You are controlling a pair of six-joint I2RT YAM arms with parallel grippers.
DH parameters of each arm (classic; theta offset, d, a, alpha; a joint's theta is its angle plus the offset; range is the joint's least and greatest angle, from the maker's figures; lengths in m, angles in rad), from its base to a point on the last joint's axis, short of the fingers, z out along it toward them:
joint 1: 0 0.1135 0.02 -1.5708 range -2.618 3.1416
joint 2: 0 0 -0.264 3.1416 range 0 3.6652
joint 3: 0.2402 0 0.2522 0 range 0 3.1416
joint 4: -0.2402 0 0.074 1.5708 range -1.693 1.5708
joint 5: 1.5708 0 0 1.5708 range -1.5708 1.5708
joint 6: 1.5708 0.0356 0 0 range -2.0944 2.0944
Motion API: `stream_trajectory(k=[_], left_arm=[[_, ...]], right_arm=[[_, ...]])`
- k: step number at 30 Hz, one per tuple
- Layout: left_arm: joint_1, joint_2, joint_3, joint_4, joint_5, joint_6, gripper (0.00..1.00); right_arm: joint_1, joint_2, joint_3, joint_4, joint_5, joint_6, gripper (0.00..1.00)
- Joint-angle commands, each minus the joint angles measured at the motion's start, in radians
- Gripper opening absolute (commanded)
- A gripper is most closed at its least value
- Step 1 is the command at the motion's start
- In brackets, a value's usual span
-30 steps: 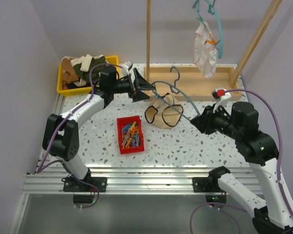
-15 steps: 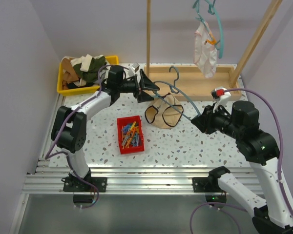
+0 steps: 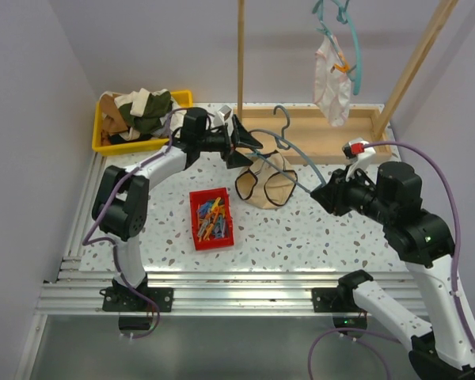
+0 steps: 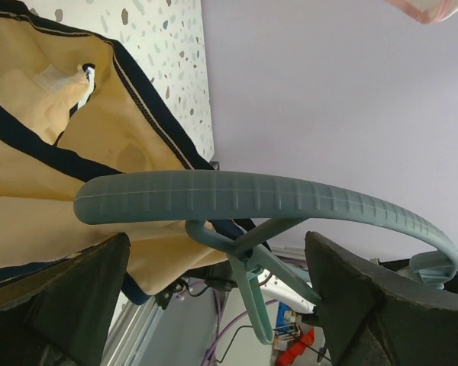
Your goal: Remove the underwear clipped to the hanger
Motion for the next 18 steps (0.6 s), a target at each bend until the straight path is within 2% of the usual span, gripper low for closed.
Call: stream_trajectory(k=[1,11,18], left_arm=[[-0.002,0.003,0.034,-0.002,-0.001,0.015,1.00],[-0.007,-0.048,-0.091,0.118,0.015,-0.045,0.98],[-0.019,-0.051,-0.140,0.204,0.041,-0.080,0.89]], right_arm=[[0.000,-0.017,0.045,0.052,0.045,-0.025,0.00],[0.000,-0.024,0.040,0.110,0.166,-0.020,0.00],[0.000,-0.015,0.042,0.138,0.169,-0.012,0.00]])
